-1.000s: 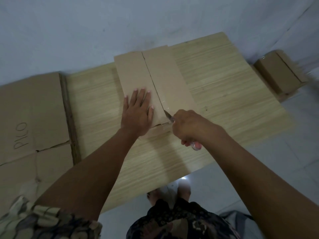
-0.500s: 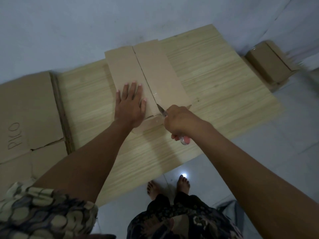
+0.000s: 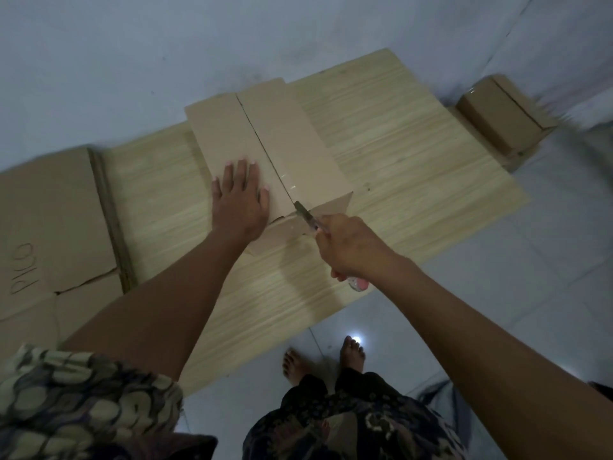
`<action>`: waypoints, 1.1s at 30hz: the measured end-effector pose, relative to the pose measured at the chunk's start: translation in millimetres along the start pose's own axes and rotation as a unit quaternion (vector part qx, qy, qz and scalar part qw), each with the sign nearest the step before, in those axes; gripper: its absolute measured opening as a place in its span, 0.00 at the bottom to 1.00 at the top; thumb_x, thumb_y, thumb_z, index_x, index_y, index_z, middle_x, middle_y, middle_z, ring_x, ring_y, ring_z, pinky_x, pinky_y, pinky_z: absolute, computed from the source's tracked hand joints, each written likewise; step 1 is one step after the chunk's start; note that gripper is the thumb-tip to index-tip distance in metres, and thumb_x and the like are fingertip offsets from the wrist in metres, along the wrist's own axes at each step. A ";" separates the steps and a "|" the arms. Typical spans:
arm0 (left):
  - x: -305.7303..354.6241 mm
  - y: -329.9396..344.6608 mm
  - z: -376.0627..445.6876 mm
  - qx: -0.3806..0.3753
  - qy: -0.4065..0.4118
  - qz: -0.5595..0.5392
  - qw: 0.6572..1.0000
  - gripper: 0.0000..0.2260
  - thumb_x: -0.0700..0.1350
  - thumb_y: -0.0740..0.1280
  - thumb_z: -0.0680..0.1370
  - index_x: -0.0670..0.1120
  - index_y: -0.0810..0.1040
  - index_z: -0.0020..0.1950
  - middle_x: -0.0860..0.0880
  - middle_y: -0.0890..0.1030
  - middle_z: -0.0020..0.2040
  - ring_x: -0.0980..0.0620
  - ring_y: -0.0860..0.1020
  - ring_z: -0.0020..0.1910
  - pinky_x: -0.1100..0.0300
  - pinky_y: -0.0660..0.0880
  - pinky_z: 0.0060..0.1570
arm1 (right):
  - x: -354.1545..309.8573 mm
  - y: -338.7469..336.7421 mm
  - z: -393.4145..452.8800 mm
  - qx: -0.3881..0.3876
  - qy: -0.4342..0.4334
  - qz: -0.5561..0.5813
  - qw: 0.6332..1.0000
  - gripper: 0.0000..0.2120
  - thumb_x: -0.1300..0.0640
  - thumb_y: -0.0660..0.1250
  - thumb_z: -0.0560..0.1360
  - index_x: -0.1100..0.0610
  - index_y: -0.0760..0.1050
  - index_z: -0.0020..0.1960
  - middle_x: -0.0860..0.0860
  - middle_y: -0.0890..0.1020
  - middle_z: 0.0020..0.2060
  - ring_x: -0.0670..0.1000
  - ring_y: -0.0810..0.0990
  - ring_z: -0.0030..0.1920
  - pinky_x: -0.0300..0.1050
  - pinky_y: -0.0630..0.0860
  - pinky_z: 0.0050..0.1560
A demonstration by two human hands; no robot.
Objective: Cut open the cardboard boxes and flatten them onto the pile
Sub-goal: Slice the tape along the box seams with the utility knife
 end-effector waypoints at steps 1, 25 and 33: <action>0.5 -1.2 -1.4 0.006 0.007 -0.003 1.000 0.27 0.54 0.48 0.86 0.46 0.50 0.84 0.44 0.49 0.84 0.43 0.46 0.82 0.41 0.44 0.79 | 1.5 -3.0 -3.8 0.015 -0.017 0.007 1.000 0.11 0.55 0.54 0.84 0.53 0.75 0.51 0.56 0.81 0.35 0.53 0.83 0.28 0.58 0.84 0.34; 21.5 -24.9 -27.3 -0.039 0.265 -0.063 0.961 0.40 0.66 0.60 0.71 0.41 0.72 0.75 0.43 0.66 0.79 0.46 0.62 0.79 0.34 0.58 0.73 | 46.3 12.5 -23.0 0.079 -0.081 0.098 0.989 0.18 0.45 0.57 0.84 0.41 0.72 0.72 0.43 0.77 0.31 0.41 0.73 0.31 0.38 0.70 0.38; 37.1 -37.6 -44.7 0.107 0.354 -0.003 0.929 0.27 0.57 0.63 0.75 0.35 0.82 0.59 0.38 0.82 0.61 0.42 0.80 0.61 0.41 0.81 0.52 | 52.0 20.2 -15.5 0.059 -0.048 -0.016 0.997 0.16 0.43 0.56 0.83 0.47 0.79 0.60 0.46 0.83 0.46 0.52 0.81 0.48 0.48 0.76 0.50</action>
Point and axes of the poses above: each hand's wrist, its own z-axis towards the middle knuckle, its own y-axis out of the palm, x = y × z, the point moved 9 cm from there along z, towards the middle knuckle
